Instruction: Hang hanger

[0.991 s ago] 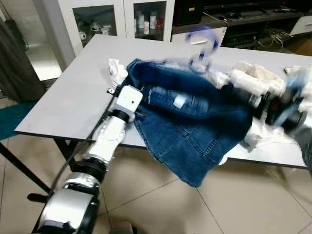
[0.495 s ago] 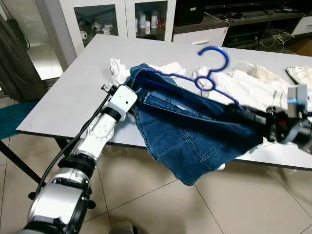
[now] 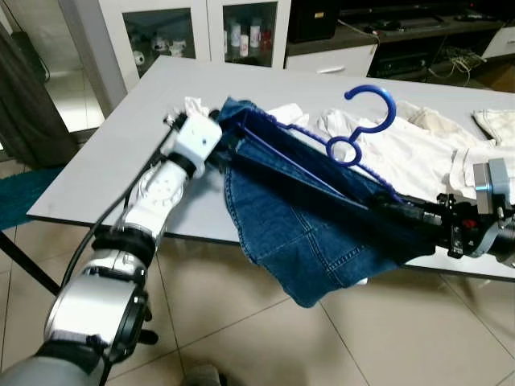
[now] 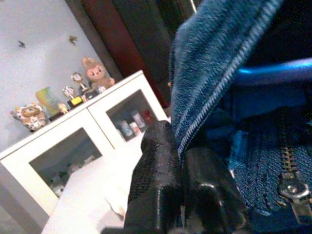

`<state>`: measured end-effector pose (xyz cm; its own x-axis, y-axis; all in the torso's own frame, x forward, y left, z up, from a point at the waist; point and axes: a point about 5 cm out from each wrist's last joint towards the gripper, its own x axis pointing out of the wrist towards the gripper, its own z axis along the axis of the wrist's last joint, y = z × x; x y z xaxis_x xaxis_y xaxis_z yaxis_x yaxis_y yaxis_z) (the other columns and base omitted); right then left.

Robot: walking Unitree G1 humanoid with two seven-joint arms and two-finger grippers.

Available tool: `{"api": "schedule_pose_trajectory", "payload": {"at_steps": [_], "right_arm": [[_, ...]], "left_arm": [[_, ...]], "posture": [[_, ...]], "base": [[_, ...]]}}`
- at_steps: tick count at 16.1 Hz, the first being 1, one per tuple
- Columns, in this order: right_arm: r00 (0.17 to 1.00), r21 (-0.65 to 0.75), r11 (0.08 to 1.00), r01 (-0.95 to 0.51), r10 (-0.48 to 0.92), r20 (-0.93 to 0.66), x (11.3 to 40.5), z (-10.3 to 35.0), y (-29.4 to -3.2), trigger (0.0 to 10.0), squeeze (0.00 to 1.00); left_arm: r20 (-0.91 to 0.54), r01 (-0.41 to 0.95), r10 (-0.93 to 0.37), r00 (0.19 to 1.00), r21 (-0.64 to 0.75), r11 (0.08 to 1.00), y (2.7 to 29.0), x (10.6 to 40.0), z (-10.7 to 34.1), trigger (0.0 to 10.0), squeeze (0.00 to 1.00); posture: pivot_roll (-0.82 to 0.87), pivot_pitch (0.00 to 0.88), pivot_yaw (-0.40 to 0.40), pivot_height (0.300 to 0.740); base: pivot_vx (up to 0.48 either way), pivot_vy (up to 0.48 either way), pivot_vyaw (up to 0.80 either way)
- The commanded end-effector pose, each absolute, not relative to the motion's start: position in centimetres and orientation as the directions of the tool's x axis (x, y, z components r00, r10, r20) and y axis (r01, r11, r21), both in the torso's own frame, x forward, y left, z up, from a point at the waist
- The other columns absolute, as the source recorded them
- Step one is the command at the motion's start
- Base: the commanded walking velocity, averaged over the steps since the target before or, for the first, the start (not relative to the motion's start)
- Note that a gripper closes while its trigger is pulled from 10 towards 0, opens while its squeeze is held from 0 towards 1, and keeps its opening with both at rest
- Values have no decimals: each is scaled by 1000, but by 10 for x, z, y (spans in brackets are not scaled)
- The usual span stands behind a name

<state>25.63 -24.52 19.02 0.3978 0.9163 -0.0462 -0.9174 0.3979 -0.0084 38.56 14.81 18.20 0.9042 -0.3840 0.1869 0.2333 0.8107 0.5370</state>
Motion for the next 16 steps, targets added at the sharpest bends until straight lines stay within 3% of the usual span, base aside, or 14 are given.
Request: {"api": "schedule_pose_trajectory", "payload": {"at_steps": [1,5,11,12,14,16], "right_arm": [[409,-14,410,-912,909,-83,250,194,-261,10000,0],[425,-31,425,-905,893,-150,250,182,-262,10000,0],[403,-144,377,-915,859,-316,252,163,-250,10000,0],[415,-169,379,-910,846,-336,253,161,-250,10000,0],[513,-257,447,-857,793,-330,268,165,-252,10000,0],[558,-292,481,-827,766,-320,274,168,-254,10000,0]], "left_arm": [[192,82,-188,963,459,885,192,390,188,10000,0],[269,3,-118,956,394,919,201,396,214,10000,0],[360,60,-206,910,377,924,175,399,236,10000,0],[357,77,-222,907,379,922,173,400,236,10000,0],[298,247,-384,874,408,879,153,395,225,10000,0],[236,314,-438,868,424,850,145,392,211,10000,0]], "posture": [[102,0,-13,740],[101,0,-11,740],[107,0,-10,740],[107,0,-10,740],[108,0,-10,740],[108,0,-9,740]], "base": [[0,0,0],[0,0,0],[0,0,0],[0,0,0],[0,0,0],[0,0,0]]}}
